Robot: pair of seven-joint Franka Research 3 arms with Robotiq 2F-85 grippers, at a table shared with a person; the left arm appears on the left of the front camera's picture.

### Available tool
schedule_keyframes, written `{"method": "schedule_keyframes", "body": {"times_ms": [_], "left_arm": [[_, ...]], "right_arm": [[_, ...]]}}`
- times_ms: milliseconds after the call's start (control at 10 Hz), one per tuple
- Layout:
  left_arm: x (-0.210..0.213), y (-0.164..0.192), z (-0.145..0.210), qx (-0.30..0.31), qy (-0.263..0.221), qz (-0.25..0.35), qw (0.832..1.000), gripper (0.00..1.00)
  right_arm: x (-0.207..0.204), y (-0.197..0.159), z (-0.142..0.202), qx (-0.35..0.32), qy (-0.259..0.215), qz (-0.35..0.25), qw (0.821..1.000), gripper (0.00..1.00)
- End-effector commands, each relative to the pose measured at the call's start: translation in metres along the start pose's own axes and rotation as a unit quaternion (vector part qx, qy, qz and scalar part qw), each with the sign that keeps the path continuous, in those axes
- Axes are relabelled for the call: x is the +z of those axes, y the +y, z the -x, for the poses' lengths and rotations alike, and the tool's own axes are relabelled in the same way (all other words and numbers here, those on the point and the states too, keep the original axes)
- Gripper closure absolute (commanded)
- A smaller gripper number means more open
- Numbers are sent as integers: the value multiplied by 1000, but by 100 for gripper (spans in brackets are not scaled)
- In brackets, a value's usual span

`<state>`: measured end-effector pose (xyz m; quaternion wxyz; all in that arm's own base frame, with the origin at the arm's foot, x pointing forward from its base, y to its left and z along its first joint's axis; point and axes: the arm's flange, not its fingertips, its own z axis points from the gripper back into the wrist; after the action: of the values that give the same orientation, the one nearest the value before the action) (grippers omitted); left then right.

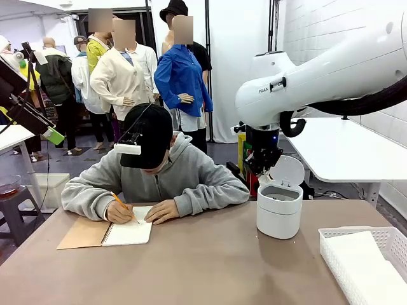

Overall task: Sort the paper based on its condition.
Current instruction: If a person hands you a paper, place it in the Organizing basket , and if it's crumpled, put it in the Trash can.

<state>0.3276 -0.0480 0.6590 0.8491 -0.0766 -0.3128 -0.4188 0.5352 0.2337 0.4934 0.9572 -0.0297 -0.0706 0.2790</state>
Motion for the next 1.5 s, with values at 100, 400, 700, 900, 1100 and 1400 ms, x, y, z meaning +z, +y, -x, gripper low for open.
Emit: {"method": "schedule_keyframes", "body": {"times_ms": [100, 400, 700, 900, 1100, 1400], "left_arm": [[0, 0, 0, 0, 1, -1, 1000, 0], [0, 0, 0, 0, 1, -1, 1000, 0], [0, 0, 0, 0, 1, -1, 1000, 0], [0, 0, 0, 0, 1, -1, 1000, 0], [0, 0, 0, 0, 1, -1, 1000, 0], [0, 0, 0, 0, 1, -1, 1000, 0]], "right_arm": [[-6, -14, 8, 37, 2, 27, 999, 99], [-7, -20, 18, 81, 3, 67, 994, 99], [-11, -22, 20, 107, 14, 67, 992, 99], [-7, -17, 12, 93, 20, 58, 994, 94], [-8, -18, 12, 103, 20, 70, 992, 56], [-6, -17, 10, 107, 19, 78, 991, 0]]}}
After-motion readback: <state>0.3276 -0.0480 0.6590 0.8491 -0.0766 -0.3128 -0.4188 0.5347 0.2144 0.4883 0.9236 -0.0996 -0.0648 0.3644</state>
